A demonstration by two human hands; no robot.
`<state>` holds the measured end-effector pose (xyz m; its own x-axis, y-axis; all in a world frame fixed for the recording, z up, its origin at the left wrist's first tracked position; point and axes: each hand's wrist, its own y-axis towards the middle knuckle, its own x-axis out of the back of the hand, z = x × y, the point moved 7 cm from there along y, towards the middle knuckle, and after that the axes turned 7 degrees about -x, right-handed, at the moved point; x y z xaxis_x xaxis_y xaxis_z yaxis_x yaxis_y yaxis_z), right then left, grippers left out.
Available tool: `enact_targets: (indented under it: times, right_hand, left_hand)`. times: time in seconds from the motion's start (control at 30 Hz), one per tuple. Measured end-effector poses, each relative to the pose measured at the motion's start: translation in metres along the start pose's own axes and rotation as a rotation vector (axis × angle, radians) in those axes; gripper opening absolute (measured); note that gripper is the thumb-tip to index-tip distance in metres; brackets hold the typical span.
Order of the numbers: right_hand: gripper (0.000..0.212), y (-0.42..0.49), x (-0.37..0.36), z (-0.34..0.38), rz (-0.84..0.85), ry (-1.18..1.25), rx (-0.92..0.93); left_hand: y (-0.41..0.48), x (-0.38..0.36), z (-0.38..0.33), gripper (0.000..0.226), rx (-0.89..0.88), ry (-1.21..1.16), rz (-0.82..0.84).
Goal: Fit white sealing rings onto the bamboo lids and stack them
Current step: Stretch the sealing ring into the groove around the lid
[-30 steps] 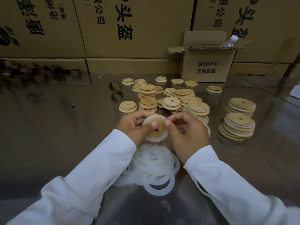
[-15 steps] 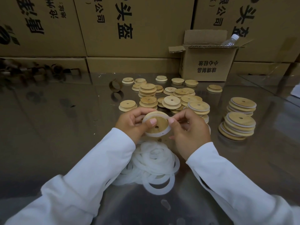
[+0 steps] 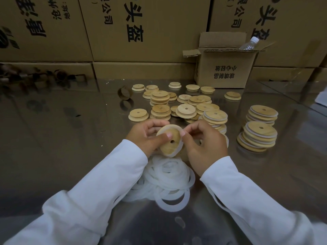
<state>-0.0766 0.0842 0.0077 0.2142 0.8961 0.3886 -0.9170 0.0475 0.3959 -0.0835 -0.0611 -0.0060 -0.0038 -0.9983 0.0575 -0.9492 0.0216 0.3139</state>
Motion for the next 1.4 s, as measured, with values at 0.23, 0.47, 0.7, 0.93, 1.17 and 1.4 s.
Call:
enact_targets:
  times: [0.23, 0.47, 0.7, 0.93, 1.17, 1.4]
  right_hand:
    - [0.02, 0.002, 0.001, -0.003, -0.005, 0.005, -0.041]
    - [0.018, 0.005, 0.002, -0.007, 0.006, 0.073, -0.116]
    - [0.006, 0.0, 0.003, 0.0, 0.005, 0.039, -0.031]
    - [0.011, 0.002, 0.002, -0.005, 0.004, -0.012, -0.043]
    - [0.015, 0.003, -0.002, -0.004, 0.027, -0.097, -0.025]
    - [0.016, 0.005, 0.002, -0.008, -0.04, -0.015, -0.095]
  left_hand:
    - [0.0, 0.002, -0.007, 0.02, -0.089, 0.122, -0.008]
    - [-0.001, 0.002, -0.006, 0.018, -0.117, 0.106, -0.019]
    - [0.001, 0.009, -0.004, 0.014, -0.088, 0.032, -0.123]
    - [0.0, 0.002, 0.003, 0.019, 0.016, 0.021, -0.028]
    - [-0.002, -0.002, -0.006, 0.018, -0.053, 0.123, 0.027]
    - [-0.001, -0.004, -0.01, 0.017, -0.096, 0.129, 0.035]
